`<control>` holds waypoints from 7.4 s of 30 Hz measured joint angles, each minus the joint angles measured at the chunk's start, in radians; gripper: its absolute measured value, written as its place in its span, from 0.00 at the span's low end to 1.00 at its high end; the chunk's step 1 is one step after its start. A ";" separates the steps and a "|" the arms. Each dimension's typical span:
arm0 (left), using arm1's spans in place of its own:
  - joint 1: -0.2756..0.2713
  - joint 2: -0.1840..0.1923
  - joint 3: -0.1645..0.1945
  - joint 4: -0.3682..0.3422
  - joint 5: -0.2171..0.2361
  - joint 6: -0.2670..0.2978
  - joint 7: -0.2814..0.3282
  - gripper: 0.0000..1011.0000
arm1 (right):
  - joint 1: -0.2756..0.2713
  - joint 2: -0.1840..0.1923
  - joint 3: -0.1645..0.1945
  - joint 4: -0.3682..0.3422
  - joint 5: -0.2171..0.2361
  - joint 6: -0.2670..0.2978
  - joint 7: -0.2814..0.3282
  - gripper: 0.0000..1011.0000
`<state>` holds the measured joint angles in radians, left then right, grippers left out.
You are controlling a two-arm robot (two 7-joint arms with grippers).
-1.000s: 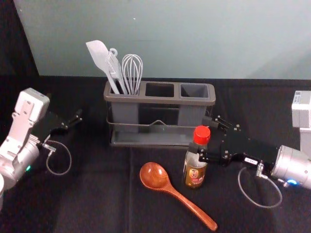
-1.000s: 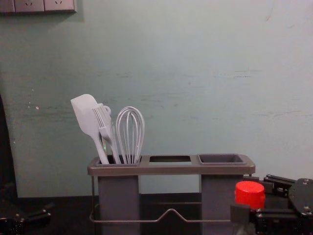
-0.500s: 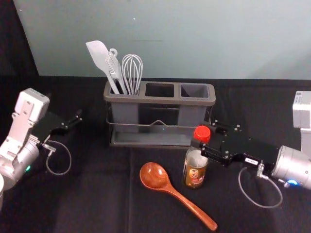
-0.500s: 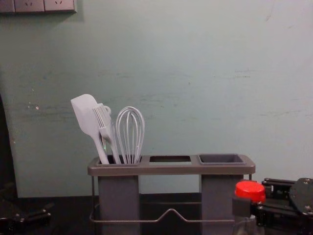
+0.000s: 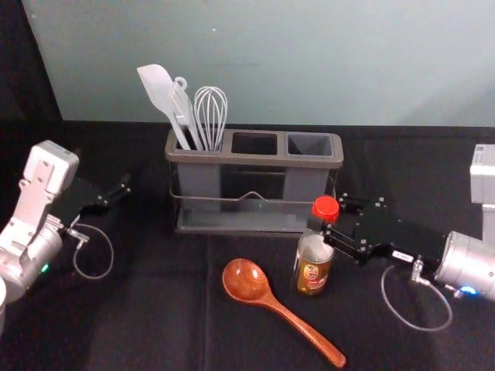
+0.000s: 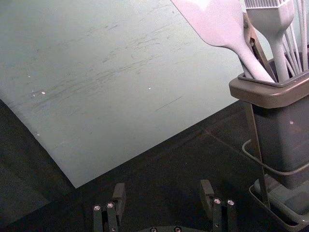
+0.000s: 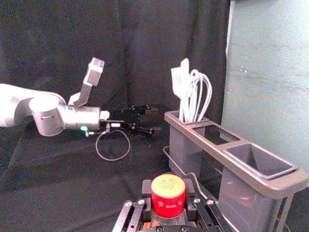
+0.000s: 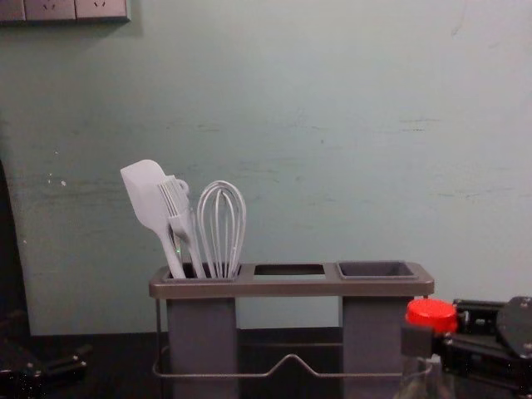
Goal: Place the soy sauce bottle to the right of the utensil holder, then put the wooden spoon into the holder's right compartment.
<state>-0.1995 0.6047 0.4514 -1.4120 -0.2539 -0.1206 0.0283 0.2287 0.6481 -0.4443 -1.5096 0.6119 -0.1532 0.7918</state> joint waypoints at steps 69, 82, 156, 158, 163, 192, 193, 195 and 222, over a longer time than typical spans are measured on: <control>0.000 0.000 0.000 0.000 0.000 0.000 0.000 0.99 | 0.124 -0.104 0.126 0.262 -0.058 -0.036 -0.083 0.38; 0.000 0.000 0.000 0.000 0.000 0.000 0.000 0.99 | 0.135 -0.111 0.121 0.285 -0.056 -0.035 -0.079 0.99; 0.000 0.000 0.000 0.000 0.000 0.000 0.000 0.99 | 0.195 -0.023 -0.219 -0.173 -0.172 0.624 -0.183 0.99; 0.000 0.000 0.000 0.000 0.000 0.000 0.000 0.99 | 0.210 -0.035 -0.236 -0.161 -0.180 0.652 -0.187 0.99; 0.000 0.000 0.000 0.000 0.000 0.000 0.000 0.99 | 0.249 -0.081 -0.285 -0.129 -0.211 0.758 -0.227 0.99; 0.000 0.000 0.000 0.000 0.000 0.000 0.000 0.99 | 0.294 -0.177 -0.387 -0.065 -0.407 0.837 -0.261 0.99; 0.000 0.000 0.000 0.000 0.000 0.000 0.000 0.99 | 0.294 -0.179 -0.387 -0.063 -0.409 0.837 -0.261 0.99; 0.000 0.000 0.000 0.000 0.000 0.000 0.000 0.99 | 0.295 -0.184 -0.387 -0.058 -0.415 0.837 -0.261 0.99; 0.000 0.000 0.000 0.000 0.000 0.000 0.000 0.99 | 0.290 -0.213 -0.378 -0.025 -0.446 0.823 -0.247 0.99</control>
<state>-0.1995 0.6047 0.4513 -1.4119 -0.2539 -0.1206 0.0283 0.5183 0.4351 -0.8223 -1.5350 0.1660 0.6701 0.5444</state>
